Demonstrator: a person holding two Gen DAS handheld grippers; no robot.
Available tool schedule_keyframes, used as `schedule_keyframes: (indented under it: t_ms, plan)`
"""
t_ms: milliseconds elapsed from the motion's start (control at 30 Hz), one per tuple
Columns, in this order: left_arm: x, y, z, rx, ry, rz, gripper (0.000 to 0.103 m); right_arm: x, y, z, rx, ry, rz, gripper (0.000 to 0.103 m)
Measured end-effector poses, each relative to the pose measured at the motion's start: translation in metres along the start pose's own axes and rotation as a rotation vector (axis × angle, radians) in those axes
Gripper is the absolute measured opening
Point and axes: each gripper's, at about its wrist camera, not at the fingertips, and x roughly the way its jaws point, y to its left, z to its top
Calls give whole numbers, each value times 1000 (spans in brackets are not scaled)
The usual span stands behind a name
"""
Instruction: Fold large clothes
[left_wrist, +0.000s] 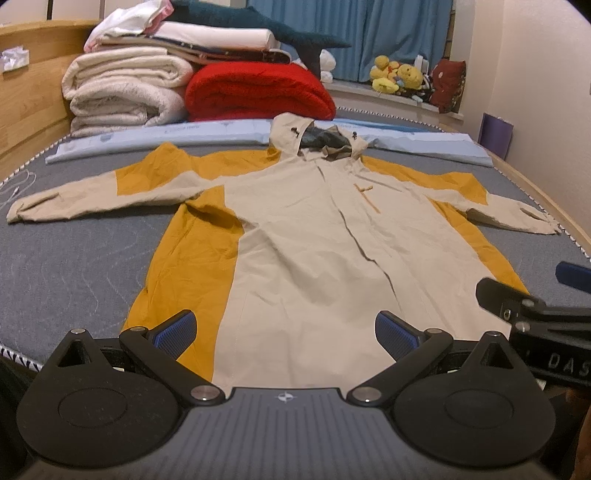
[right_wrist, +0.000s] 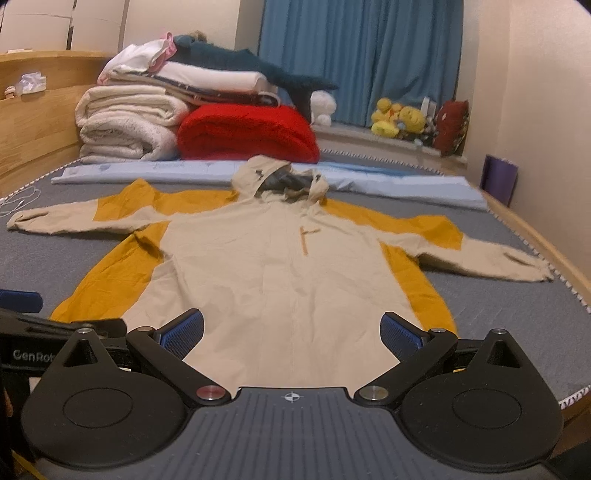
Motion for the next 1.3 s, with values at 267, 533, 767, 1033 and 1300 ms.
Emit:
schedule_keyframes:
  t_ms: [267,533,767,1033,1300]
  plan:
    - [-17,-12,10,74,-107,-46,96,7,-11,2,82,-47,-46,98]
    - [-19,-13,36,72,-135,-86,90,11,-23,6,136,-132,-122,91]
    - [-1,-8,96,94,-237,-140,86,15,-60,21,190,-178,-138,91]
    - [67,0,207,146,-341,-177,86,54,-78,98,97,-275,-86,91]
    - [179,58,252,65,-241,-22,82,156,-63,182,133,-330,-9,89]
